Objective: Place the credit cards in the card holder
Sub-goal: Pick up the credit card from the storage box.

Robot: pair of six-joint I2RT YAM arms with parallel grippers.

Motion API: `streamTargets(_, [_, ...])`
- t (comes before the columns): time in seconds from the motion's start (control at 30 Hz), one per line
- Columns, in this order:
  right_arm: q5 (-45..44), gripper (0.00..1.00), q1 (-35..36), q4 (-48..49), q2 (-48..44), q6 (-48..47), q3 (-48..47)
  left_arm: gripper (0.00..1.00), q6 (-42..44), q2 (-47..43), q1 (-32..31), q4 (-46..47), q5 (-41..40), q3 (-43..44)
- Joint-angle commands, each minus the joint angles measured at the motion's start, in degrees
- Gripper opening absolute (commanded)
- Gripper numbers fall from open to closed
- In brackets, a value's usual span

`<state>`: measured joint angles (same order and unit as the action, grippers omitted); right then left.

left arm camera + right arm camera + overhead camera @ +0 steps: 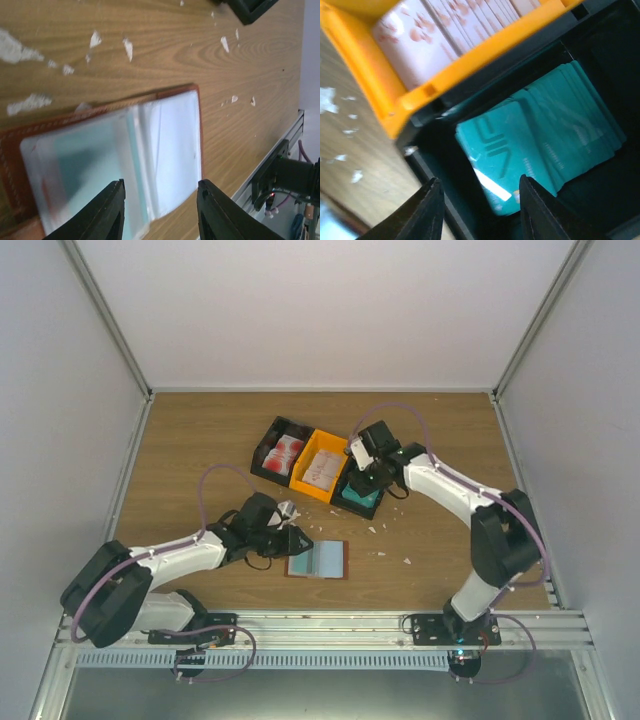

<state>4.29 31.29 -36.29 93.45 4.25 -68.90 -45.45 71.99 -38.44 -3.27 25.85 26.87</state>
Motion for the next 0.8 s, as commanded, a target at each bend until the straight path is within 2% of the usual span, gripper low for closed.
streamTargets(0.0, [0.87,0.40,-3.55,-2.35,6.24,-7.99,-3.62,0.41,-2.38,4.20,1.00,6.78,-1.53,3.97])
streamTargets(0.2, [2.21,0.41,-4.74,-3.30,13.71,-11.05,-8.26,0.35,-4.09,12.40,2.03,9.36,-3.80,10.39])
streamTargets(0.5, [1.71,0.54,-4.91,-3.70,17.82,-12.99,-10.65,0.34,-4.30,19.93,2.55,8.98,-8.55,16.22])
streamTargets(0.77, [2.72,0.54,-4.86,-5.35,20.91,-13.97,-12.39,0.32,-3.33,25.94,3.10,8.79,-7.28,20.96])
